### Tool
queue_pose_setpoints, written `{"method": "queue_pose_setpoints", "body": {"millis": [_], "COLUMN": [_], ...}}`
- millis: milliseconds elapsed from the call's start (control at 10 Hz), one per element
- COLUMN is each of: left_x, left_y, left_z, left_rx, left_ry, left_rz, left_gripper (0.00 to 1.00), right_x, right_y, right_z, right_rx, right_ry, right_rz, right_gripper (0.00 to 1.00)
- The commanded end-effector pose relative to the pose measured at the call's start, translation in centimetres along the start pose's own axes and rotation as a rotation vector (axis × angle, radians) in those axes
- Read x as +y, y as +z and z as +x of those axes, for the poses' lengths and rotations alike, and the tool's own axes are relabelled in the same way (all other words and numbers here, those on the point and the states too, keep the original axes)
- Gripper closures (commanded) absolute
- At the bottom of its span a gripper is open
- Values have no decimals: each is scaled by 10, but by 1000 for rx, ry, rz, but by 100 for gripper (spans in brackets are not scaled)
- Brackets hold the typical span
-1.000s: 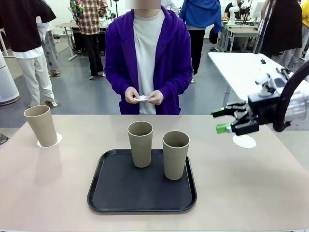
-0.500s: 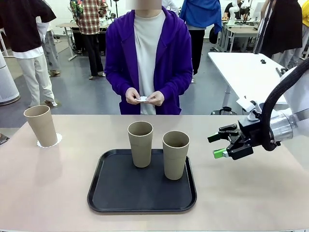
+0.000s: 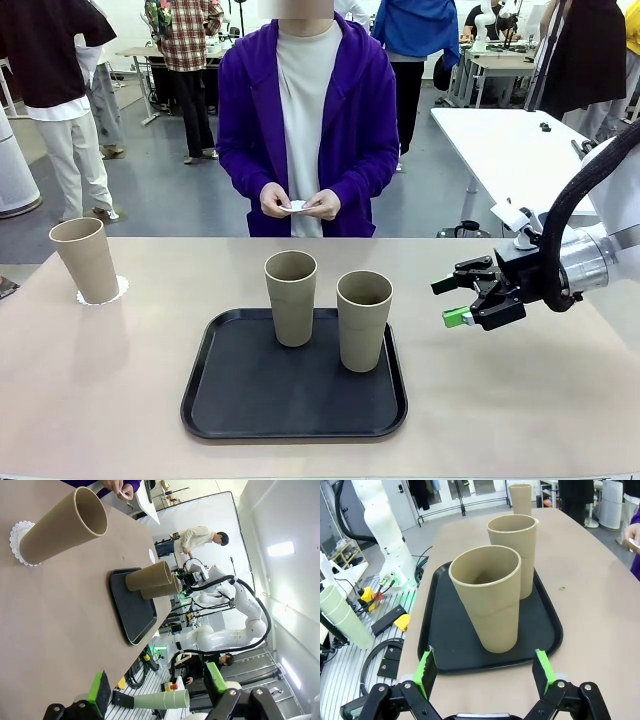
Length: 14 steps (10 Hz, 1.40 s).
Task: Place coasters on the table and set cups on them.
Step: Take one Reusable plastic cup from the Flat Tray and place it on a coaster set by the human.
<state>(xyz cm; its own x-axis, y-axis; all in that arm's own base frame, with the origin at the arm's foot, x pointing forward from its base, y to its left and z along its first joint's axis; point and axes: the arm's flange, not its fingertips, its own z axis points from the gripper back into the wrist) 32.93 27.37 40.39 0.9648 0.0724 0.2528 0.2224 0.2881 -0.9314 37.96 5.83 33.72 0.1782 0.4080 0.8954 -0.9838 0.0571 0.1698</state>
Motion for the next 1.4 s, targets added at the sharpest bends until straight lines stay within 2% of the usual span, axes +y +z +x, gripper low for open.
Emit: {"method": "queue_pose_setpoints", "body": {"millis": [0, 200, 400, 600, 1300], "left_x": [-2, -2, -2, -2, -2], "left_y": [2, 2, 2, 2, 2], "left_z": [1, 1, 1, 1, 1], "left_rx": [-8, -8, -8, -8, -8], "left_ry": [-1, -1, -1, -1, -1], "left_rz": [-6, -6, -6, -6, -6], "left_gripper": [0, 0, 0, 0, 0], "right_x": [0, 0, 4, 2, -20], "right_y": [-1, 0, -11, -28, -64], "right_z": [1, 0, -17, -29, -44], "right_rx": [-8, 0, -113, -181, -190], "right_ry": [1, 0, 86, 126, 82], "right_rz": [2, 0, -41, -63, 54], "right_gripper": [0, 0, 0, 0, 0]}}
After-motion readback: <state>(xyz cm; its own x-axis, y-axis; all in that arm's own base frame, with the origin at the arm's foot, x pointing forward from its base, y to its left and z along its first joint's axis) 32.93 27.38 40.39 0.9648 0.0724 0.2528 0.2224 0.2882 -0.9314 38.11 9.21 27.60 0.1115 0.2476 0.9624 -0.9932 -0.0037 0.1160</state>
